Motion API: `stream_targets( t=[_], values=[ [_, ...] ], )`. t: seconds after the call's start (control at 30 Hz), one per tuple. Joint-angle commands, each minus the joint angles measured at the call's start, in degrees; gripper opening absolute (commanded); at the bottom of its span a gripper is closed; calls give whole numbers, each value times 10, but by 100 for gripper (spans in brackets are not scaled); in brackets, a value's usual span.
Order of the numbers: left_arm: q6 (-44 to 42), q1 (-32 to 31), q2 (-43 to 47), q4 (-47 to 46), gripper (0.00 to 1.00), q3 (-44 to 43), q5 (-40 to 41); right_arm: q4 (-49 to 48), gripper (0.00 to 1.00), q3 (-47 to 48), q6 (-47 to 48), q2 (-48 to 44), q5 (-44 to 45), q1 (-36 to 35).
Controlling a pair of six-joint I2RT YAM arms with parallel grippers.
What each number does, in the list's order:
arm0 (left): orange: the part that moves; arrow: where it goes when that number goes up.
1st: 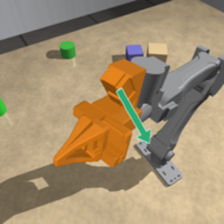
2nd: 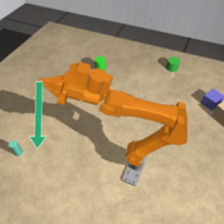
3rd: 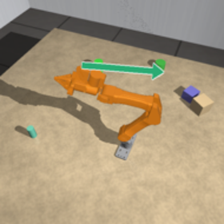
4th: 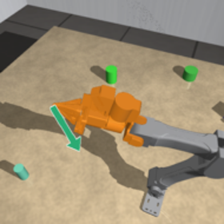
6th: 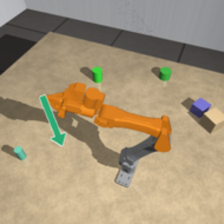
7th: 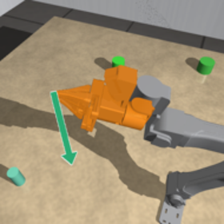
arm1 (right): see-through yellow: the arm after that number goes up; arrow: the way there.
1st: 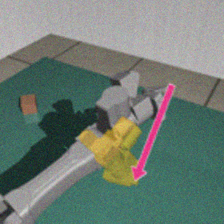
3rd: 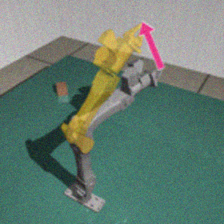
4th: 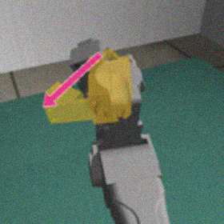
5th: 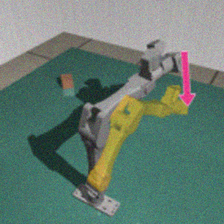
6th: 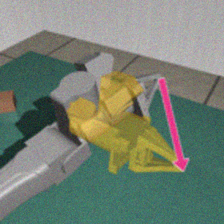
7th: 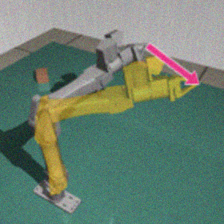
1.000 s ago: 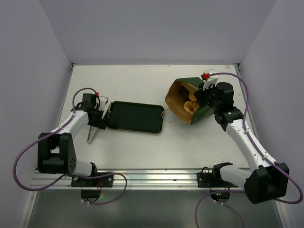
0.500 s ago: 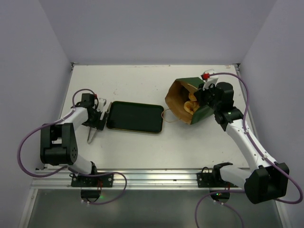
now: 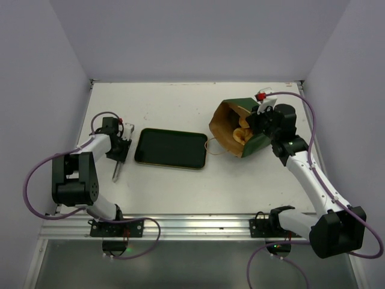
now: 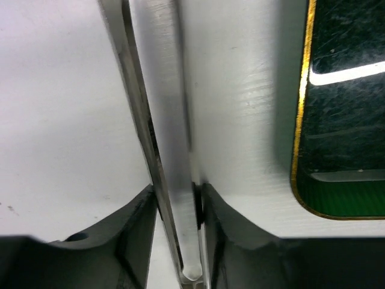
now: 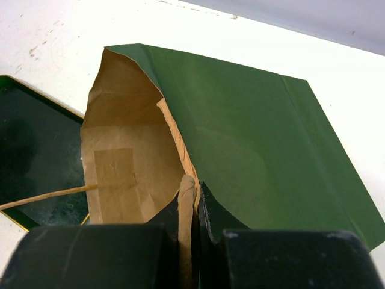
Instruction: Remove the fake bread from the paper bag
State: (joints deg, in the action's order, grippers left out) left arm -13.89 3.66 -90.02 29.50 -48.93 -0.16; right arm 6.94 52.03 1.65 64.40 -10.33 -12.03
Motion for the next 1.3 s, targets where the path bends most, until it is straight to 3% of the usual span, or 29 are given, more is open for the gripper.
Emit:
stream_targets(
  t=[0.0, 0.13, 0.3, 0.5, 0.67, 0.83, 0.97, 1.27],
  values=[
    [-1, 11, -19, -1, 36, -8, 4, -15, 0, 5, -12, -19, -21, 3],
    [5, 23, -21, 4, 15, -35, -12, -14, 0, 5, -12, -19, -23, 8],
    [18, 28, 5, 2, 2, -95, -9, -12, 0, 6, -13, -22, -27, 14],
    [118, 27, 54, -18, 0, -159, -68, -11, 0, 6, -13, -24, -28, 20],
    [199, 26, 145, -87, 0, -121, -199, -13, 0, 8, -4, -26, -20, 20],
    [267, 14, 201, -157, 14, -56, -308, -16, 0, 8, 6, -28, -7, 22],
    [284, -5, 220, -175, 26, -37, -330, -16, 0, 9, 10, -27, 1, 26],
    [327, -30, 240, -201, 38, -45, -331, -17, 0, 7, 13, -23, -3, 42]
  ],
)
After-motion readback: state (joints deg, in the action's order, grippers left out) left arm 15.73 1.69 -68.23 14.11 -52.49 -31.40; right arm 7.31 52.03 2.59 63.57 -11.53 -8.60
